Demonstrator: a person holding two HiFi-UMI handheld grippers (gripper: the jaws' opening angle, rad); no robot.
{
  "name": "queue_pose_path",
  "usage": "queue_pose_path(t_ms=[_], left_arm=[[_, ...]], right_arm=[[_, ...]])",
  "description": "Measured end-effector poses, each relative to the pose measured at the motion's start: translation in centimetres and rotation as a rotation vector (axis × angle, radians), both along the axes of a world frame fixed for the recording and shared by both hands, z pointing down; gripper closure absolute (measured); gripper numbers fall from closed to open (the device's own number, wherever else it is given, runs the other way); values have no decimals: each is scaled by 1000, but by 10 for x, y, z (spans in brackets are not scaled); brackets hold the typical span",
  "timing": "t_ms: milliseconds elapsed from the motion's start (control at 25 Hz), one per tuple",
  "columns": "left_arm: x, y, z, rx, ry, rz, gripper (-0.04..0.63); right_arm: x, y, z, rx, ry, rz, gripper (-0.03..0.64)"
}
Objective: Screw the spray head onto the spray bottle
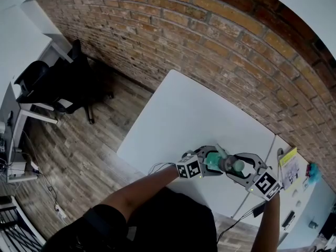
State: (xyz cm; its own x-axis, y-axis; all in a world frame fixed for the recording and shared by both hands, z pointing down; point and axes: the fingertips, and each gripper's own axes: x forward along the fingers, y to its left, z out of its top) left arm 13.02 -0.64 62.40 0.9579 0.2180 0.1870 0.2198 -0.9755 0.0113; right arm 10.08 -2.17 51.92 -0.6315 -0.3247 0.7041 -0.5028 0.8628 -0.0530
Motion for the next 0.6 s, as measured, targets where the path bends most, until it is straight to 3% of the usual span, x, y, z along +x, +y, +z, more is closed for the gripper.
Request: queue_pose_path(t_ms=[600], left_arm=[[0,0,1,-2,0,3,196]], right_arm=[[2,1,2,0,21,-18,347]])
